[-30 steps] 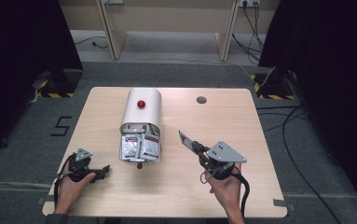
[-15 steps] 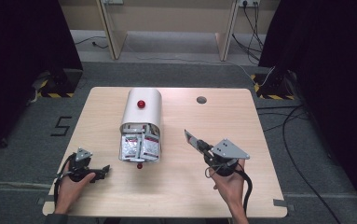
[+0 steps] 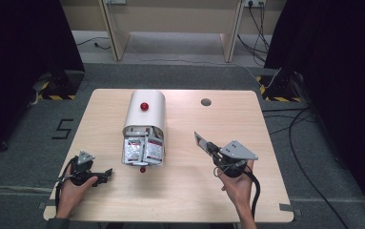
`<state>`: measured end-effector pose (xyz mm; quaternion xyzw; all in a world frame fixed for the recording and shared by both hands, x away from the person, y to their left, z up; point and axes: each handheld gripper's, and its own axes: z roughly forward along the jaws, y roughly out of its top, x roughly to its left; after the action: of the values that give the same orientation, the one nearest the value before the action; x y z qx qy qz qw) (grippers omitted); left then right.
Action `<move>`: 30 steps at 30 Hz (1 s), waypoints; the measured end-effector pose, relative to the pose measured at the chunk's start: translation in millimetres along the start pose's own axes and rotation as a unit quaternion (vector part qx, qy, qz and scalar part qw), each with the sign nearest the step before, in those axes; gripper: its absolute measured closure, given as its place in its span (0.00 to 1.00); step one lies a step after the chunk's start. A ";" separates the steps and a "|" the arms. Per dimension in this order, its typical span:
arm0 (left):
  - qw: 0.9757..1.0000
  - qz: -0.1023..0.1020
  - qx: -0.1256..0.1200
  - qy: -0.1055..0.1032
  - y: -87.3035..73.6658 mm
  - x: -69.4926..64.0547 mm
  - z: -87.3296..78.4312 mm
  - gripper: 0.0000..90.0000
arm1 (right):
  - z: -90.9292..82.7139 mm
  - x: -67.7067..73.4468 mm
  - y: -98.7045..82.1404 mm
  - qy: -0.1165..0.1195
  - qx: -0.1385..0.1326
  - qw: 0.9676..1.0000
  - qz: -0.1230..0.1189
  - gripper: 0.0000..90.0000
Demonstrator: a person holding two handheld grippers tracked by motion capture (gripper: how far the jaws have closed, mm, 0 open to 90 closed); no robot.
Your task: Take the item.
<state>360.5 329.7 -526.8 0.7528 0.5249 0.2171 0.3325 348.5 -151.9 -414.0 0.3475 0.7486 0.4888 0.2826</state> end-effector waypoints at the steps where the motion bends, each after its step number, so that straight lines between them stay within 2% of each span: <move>1: 1.000 0.000 0.000 0.000 0.0 0.0 0.0 0.00 | 1.3 -1.1 -1.5 -0.001 0.003 1.000 0.000 0.99; 17: 1.000 0.000 0.000 0.000 0.0 0.0 0.0 0.00 | 20.8 -14.9 -23.9 -0.015 0.040 0.999 0.013 0.99; 30: 1.000 0.000 0.000 0.000 0.0 0.0 0.0 0.00 | 39.2 -15.7 -39.8 -0.012 0.072 0.997 0.022 0.99</move>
<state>360.5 329.7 -526.8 0.7528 0.5250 0.2172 0.3325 378.1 -154.6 -463.8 0.3889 0.7705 0.4360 0.2550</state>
